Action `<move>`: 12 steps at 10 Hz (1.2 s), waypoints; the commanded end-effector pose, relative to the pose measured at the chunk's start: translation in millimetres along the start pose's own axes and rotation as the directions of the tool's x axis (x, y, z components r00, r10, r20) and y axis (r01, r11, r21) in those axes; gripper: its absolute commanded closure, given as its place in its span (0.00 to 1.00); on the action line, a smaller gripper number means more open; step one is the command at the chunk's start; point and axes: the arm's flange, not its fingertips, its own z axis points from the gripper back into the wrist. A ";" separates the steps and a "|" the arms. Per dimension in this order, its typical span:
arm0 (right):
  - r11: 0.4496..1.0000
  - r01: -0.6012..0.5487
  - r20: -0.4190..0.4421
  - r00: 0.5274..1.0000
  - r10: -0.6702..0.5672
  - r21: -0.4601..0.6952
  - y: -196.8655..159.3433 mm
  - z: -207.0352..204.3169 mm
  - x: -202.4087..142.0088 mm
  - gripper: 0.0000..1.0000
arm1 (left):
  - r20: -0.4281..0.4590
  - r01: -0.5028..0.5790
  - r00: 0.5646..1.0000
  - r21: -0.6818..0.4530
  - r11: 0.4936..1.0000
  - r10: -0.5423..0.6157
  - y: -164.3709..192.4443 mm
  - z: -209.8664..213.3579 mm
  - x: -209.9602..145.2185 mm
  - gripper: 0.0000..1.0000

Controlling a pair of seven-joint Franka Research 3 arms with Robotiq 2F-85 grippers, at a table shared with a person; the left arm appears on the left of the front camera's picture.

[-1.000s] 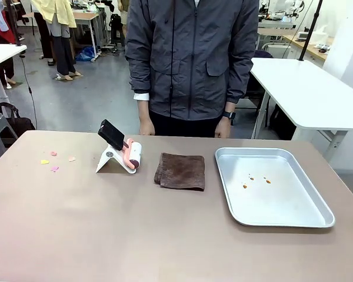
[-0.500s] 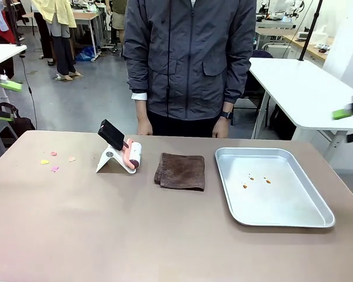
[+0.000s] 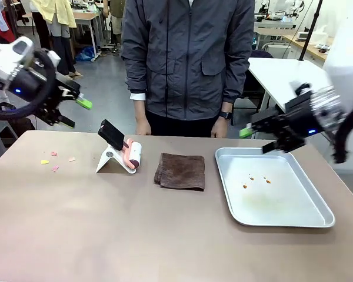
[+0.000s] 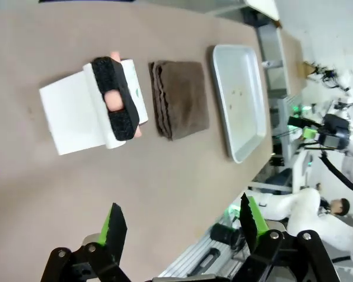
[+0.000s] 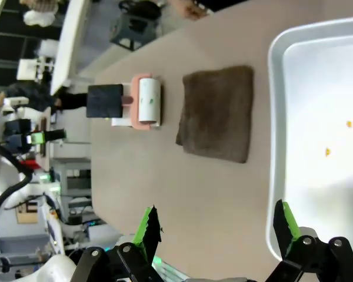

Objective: Clean the surface of the table.
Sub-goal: Hold the Lint Roller with your left hand and the towel with your right hand.

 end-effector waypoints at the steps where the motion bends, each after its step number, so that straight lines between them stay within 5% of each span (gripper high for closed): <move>1: 0.998 0.058 -0.045 0.997 -0.058 0.005 13.8 -45.7 10.6 0.00 | -0.040 -0.040 0.998 0.094 0.995 0.044 3.7 -9.7 5.8 0.00; 5: 0.991 0.118 -0.258 0.961 -0.099 0.061 26.2 -107.5 -1.0 0.00 | -0.019 -0.131 0.991 0.133 0.982 0.134 23.0 -30.3 10.7 0.00; 9: 0.994 0.107 -0.283 0.954 -0.094 0.030 21.6 -119.4 -10.3 0.00 | 0.027 -0.226 0.974 0.089 0.970 0.224 42.2 -27.9 19.9 0.00; 12: 0.994 0.107 -0.283 0.954 -0.094 0.030 21.6 -119.4 -10.3 0.00 | 0.006 -0.156 0.988 0.120 0.980 0.156 38.7 -35.1 13.8 0.00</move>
